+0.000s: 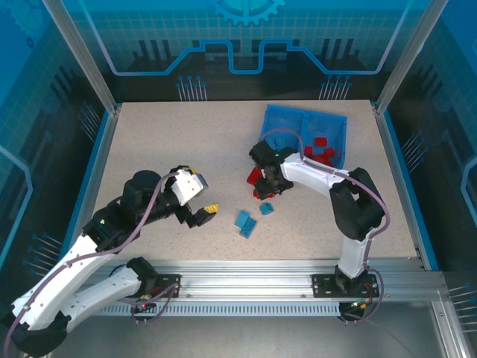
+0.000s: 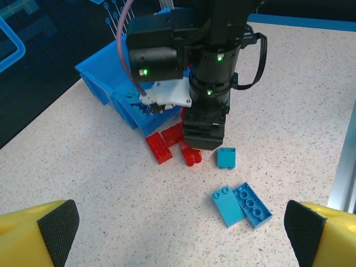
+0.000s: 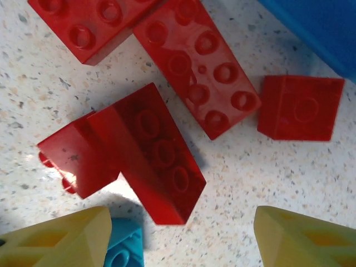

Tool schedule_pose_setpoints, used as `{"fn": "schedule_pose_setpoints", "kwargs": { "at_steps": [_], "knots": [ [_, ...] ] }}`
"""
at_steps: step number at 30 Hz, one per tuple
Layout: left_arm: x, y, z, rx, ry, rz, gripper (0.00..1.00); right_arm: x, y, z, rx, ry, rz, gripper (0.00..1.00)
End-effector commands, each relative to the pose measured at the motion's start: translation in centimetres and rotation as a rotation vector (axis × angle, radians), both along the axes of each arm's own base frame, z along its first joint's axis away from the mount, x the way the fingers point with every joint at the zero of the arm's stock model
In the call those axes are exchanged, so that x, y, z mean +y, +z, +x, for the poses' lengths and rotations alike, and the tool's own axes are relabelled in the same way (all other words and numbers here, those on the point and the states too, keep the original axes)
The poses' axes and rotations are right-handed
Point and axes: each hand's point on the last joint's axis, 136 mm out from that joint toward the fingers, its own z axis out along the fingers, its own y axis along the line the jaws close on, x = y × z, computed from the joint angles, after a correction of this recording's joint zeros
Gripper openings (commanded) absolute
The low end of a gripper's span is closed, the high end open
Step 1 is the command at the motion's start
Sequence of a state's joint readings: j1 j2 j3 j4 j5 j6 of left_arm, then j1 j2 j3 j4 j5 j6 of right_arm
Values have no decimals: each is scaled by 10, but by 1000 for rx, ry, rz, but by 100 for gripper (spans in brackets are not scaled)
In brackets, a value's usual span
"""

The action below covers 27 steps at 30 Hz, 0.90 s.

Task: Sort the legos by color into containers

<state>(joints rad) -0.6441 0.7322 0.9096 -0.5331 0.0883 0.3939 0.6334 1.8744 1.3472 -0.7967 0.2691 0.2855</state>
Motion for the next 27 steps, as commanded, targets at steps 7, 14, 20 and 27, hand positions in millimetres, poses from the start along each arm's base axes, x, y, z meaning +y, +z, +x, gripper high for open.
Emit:
{"fn": "schedule_pose_setpoints", "kwargs": {
  "at_steps": [7, 14, 20, 27],
  "knots": [
    [-7, 7, 6, -65, -30, -12, 99, 8, -23, 0, 63, 85, -52, 51],
    [-5, 1, 5, -56, -20, -18, 99, 11, -34, -5, 108, 78, -43, 44],
    [-8, -4, 4, -43, -28, -33, 99, 13, -39, -5, 118, 83, -40, 49],
    [-7, -6, 2, -32, -29, -38, 99, 3, -42, -1, 108, 56, -106, 47]
  ]
}}
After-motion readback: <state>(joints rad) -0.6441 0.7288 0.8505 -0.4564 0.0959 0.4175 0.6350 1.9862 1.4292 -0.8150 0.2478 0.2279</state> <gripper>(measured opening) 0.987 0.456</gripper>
